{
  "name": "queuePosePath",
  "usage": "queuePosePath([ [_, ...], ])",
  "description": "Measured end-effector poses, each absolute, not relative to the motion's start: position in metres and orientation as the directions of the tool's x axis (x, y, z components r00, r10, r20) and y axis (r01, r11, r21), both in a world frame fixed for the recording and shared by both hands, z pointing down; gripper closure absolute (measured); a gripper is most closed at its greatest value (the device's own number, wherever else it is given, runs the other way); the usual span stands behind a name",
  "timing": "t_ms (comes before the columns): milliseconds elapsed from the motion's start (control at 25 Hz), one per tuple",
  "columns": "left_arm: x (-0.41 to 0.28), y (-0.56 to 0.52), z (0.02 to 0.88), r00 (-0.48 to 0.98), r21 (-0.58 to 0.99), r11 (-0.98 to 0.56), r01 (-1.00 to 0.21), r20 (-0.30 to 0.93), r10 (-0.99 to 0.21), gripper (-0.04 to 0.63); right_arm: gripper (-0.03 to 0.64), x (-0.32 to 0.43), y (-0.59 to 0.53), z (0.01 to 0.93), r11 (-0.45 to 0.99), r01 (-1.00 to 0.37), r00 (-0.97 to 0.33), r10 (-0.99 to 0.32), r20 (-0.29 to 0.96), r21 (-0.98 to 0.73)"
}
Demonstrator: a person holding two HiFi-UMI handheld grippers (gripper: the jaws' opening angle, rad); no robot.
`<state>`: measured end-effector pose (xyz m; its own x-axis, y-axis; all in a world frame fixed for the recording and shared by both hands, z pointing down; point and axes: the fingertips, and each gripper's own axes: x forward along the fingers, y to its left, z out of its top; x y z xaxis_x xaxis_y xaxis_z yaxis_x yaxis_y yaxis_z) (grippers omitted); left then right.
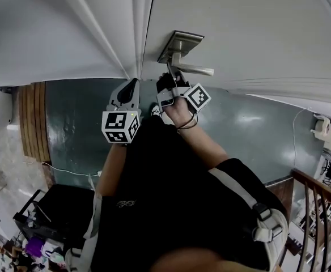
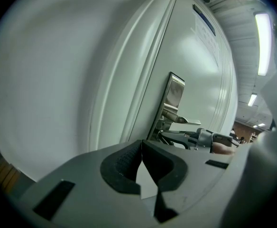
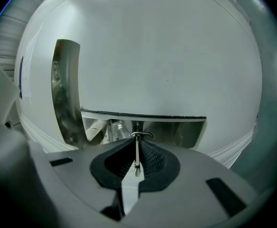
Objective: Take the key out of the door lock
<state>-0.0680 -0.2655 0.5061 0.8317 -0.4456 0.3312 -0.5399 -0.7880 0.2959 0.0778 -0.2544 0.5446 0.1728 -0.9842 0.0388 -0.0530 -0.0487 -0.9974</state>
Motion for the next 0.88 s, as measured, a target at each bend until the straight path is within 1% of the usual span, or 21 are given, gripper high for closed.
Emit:
queuePosePath([
  [240,-0.072,-0.263,0.508,0.831,0.302,-0.784,-0.543,0.326,-0.45,0.572,0.586,0.079,-0.251,0.546,-0.043,-0.035,0.194,-0.98,0.035,-0.998],
  [880,-0.08,-0.257,0.514,0.837,0.309,-0.788,-0.533,0.326,-0.438,0.572,0.588,0.068,-0.237,0.549,-0.044,-0.067,0.193,-0.981,0.03,-0.997],
])
